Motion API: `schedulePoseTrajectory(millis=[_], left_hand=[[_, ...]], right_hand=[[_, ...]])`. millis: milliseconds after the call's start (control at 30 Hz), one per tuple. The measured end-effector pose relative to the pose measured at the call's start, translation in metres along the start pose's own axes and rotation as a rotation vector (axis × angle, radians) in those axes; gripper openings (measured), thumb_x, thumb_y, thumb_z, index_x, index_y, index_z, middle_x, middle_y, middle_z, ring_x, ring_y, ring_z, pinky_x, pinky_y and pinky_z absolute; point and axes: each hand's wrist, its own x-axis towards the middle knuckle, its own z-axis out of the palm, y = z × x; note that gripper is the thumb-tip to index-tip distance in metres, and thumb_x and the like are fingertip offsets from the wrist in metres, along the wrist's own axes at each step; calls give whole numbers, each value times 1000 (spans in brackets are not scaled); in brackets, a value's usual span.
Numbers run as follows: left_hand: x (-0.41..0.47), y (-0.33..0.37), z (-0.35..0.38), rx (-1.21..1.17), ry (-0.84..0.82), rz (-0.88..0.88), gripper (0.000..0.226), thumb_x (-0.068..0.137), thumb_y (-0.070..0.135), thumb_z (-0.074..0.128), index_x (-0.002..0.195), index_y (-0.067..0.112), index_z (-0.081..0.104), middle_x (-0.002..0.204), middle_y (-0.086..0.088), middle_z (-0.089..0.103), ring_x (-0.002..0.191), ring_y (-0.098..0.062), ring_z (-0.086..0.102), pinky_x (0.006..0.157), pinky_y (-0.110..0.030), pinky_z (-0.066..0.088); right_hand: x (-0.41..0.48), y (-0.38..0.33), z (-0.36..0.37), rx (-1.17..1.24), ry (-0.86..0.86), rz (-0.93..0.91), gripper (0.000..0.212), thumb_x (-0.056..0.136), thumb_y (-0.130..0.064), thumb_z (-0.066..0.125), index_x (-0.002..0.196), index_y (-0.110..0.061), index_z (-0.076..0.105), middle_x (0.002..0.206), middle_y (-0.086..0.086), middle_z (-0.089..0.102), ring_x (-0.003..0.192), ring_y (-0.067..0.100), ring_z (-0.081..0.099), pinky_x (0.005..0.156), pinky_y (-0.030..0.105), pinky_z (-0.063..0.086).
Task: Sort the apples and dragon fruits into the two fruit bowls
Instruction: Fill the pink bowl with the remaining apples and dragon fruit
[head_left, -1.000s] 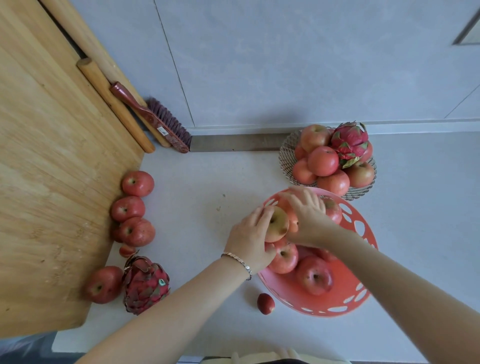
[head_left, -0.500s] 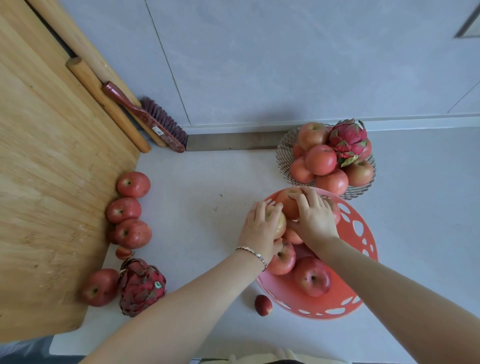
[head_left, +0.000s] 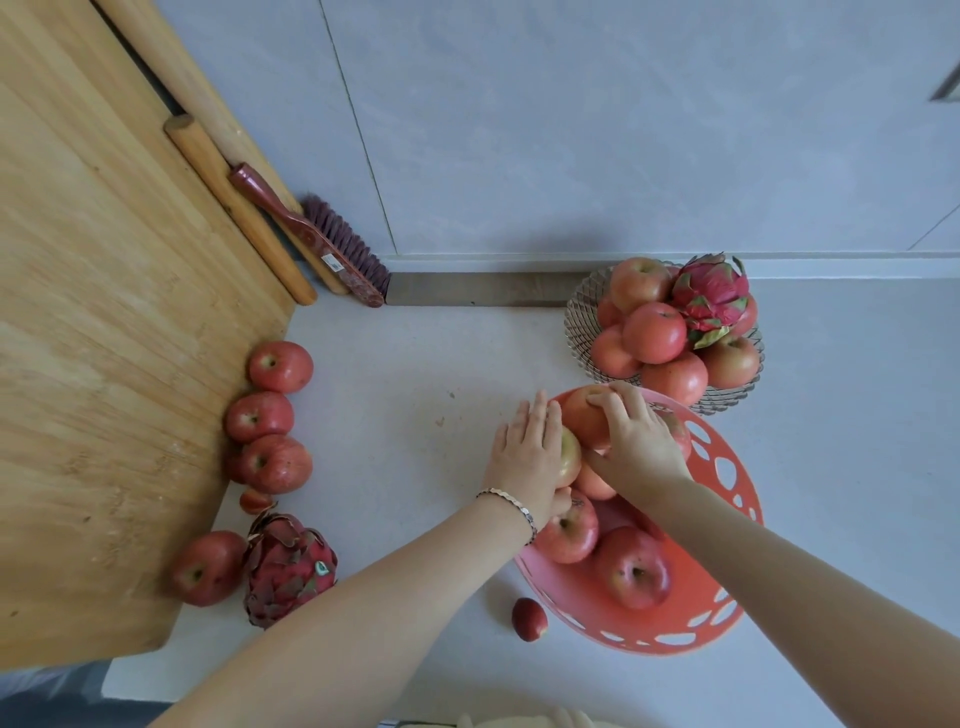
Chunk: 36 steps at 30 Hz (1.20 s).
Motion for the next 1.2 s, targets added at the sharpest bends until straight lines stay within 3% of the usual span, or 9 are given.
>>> schedulePoseTrajectory(millis=[133, 200, 300, 400, 500, 600, 767, 1000, 1200], left_hand=[[-7, -3, -9, -204, -27, -3, 95, 79, 37, 62, 147, 15, -2, 156, -11, -12, 145, -27, -3, 116, -45, 12], [-19, -13, -18, -320, 47, -19, 89, 78, 50, 50, 146, 14, 6, 157, -13, -4, 145, -26, 3, 114, -44, 15], [-49, -54, -30, -300, 230, -4, 79, 73, 51, 32, 136, 3, 37, 146, -20, 35, 136, -31, 35, 107, -43, 34], [-80, -115, -31, -252, 395, -153, 56, 70, 38, 37, 102, 1, 64, 104, -20, 68, 95, -35, 67, 81, -44, 54], [-114, -173, -41, -226, 301, -502, 26, 76, 20, 51, 95, 6, 62, 100, -17, 65, 93, -37, 62, 78, -44, 52], [-139, -213, -38, -2, 49, -644, 30, 78, 12, 54, 108, 13, 54, 113, -11, 55, 103, -34, 56, 83, -42, 49], [-163, -242, -19, 169, -240, -615, 52, 81, 11, 51, 129, 19, 34, 131, -5, 39, 122, -27, 44, 92, -36, 44], [-162, -253, -11, 242, -443, -515, 75, 78, 14, 57, 140, 22, 15, 139, -11, 30, 126, -35, 31, 99, -37, 38], [-165, -268, -6, 267, -502, -503, 69, 78, 11, 60, 137, 21, 25, 139, -11, 29, 126, -33, 34, 97, -36, 40]], right_hand=[[-7, -11, -10, -54, -76, 43, 61, 72, -8, 64, 130, -11, 42, 140, 17, 32, 131, 37, 30, 106, 45, 30], [-12, -22, -13, 5, 26, -12, 54, 70, -4, 62, 123, -8, 49, 133, 21, 39, 125, 42, 35, 104, 49, 32], [-18, -47, -17, 99, 11, -161, 38, 71, -22, 49, 105, -14, 62, 114, 13, 56, 110, 37, 48, 102, 37, 29], [-21, -83, -10, 179, -90, -283, 26, 70, -21, 54, 90, -15, 68, 102, 10, 64, 98, 33, 58, 95, 31, 33], [-22, -128, 11, 249, -170, -338, 24, 72, -15, 59, 95, -14, 67, 106, 10, 63, 105, 32, 57, 92, 25, 33], [-17, -170, 32, 241, -314, -372, 40, 81, -13, 58, 121, -17, 55, 127, 9, 50, 123, 28, 41, 104, 28, 30], [8, -256, 90, -19, -535, -438, 74, 82, -10, 60, 141, -31, 22, 144, 15, 23, 128, 36, 28, 104, 43, 35], [41, -297, 153, -114, -601, -313, 78, 81, -6, 59, 141, -39, 20, 131, 14, 32, 114, 38, 44, 90, 43, 44], [50, -302, 170, -36, -501, -316, 66, 80, -13, 67, 134, -27, 31, 136, 7, 33, 113, 36, 47, 90, 45, 47]])
